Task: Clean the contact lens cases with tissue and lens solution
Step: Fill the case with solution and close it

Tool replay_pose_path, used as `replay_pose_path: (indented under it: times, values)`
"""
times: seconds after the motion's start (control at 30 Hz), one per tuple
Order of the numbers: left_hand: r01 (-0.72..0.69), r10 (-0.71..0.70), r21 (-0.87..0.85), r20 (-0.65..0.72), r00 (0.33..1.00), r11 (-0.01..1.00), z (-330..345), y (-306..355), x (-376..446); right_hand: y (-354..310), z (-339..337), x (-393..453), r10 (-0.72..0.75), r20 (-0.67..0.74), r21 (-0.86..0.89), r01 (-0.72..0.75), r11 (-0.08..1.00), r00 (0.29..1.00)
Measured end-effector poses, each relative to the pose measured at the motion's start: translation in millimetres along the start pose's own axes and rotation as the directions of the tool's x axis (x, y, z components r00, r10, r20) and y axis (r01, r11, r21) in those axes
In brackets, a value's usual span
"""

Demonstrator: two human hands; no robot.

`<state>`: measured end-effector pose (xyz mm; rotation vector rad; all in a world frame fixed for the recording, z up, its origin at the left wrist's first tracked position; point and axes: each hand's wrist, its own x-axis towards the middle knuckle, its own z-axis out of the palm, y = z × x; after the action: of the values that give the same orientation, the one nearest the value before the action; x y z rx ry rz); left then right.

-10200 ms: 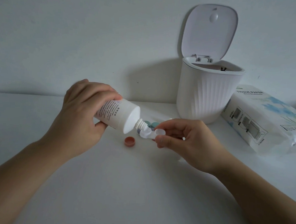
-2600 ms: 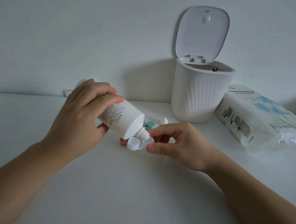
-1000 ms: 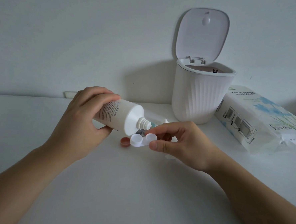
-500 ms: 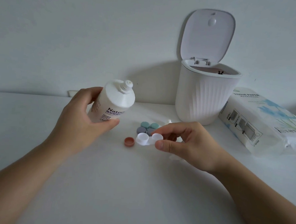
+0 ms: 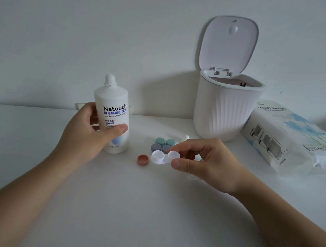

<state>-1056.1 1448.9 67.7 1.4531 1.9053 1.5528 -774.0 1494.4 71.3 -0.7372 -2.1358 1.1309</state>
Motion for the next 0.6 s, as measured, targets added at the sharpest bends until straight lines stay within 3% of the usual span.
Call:
replay_pose_path:
  times: [0.13,0.2,0.27,0.37,0.47,0.53,0.6]
  values:
    - [-0.004,0.004,-0.007,-0.005,1.0,1.0,1,1,0,1,0,1,-0.001,-0.009,0.002,0.001,1.0,1.0]
    - [-0.059,0.06,0.019,-0.094,0.994,0.998,1,2,-2,2,0,1,-0.002,-0.011,0.0,0.002,1.0,1.0]
    - [-0.207,0.226,0.11,-0.206,0.952,0.972,0,7,-8,3,0,1,-0.009,-0.014,0.002,0.009,1.0,1.0]
    - [-0.476,0.531,0.245,-0.271,0.803,0.845,-2,15,-18,3,-1,2,-0.012,-0.01,0.0,0.012,1.0,1.0]
    - [-0.635,0.673,0.228,-0.186,0.716,0.738,3,24,-29,2,0,2,-0.026,-0.009,0.015,0.027,1.0,1.0]
    - [-0.665,0.674,0.12,-0.069,0.735,0.737,10,27,-38,2,0,2,-0.026,-0.015,0.009,0.026,1.0,1.0]
    - [-0.604,0.603,-0.002,0.07,0.795,0.797,15,27,-45,2,0,2,-0.02,-0.017,-0.006,0.02,1.0,1.0]
